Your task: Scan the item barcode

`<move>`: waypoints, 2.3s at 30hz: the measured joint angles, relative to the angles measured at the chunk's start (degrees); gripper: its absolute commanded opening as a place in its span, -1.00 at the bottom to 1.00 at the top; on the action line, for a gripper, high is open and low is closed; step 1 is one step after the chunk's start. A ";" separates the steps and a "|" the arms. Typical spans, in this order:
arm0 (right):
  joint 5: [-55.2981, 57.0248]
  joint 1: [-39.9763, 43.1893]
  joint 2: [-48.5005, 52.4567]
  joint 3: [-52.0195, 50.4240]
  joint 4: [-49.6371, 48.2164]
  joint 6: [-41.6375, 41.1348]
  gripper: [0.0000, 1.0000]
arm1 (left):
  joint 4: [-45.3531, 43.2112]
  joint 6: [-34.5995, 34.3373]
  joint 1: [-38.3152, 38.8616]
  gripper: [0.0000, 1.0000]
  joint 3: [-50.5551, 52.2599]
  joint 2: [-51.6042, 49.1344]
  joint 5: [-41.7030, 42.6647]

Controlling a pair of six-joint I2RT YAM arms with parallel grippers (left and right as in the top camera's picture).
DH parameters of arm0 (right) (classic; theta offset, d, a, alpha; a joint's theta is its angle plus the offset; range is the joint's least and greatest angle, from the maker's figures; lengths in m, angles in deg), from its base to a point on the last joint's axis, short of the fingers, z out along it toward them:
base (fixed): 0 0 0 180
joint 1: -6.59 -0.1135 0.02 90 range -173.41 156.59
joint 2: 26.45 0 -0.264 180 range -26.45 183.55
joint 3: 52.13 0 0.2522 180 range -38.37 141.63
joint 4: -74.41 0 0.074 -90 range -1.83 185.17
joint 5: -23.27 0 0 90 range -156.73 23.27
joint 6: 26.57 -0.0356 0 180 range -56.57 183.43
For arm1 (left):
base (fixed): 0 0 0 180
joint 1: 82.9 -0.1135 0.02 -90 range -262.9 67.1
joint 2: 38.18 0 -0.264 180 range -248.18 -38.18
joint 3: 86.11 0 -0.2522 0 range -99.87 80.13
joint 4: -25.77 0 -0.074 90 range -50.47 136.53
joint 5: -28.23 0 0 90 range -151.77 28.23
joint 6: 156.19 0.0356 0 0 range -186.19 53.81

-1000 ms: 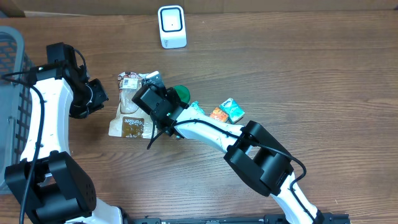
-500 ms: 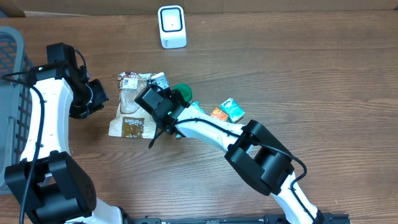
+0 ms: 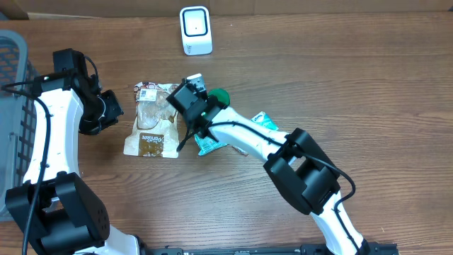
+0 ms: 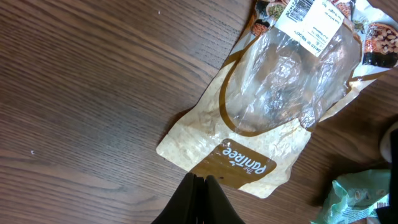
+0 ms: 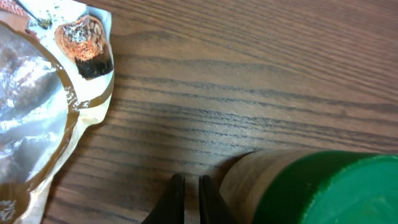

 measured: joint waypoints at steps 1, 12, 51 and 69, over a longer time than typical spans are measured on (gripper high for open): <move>-2.91 0.98 0.00 1.01 1.70 -0.17 -0.87 | -0.13 0.00 0.00 -0.89 0.00 0.00 0.00; -27.58 10.80 0.00 5.22 6.49 -0.22 -0.67 | -0.61 1.18 0.00 -0.86 0.02 0.00 0.00; -44.96 7.50 0.37 5.22 6.62 -4.92 0.01 | -0.15 9.70 0.02 -0.88 0.00 -0.79 6.05; -44.94 7.50 1.22 5.22 4.70 -4.94 0.02 | -5.27 15.10 1.79 -0.92 0.02 -10.27 13.88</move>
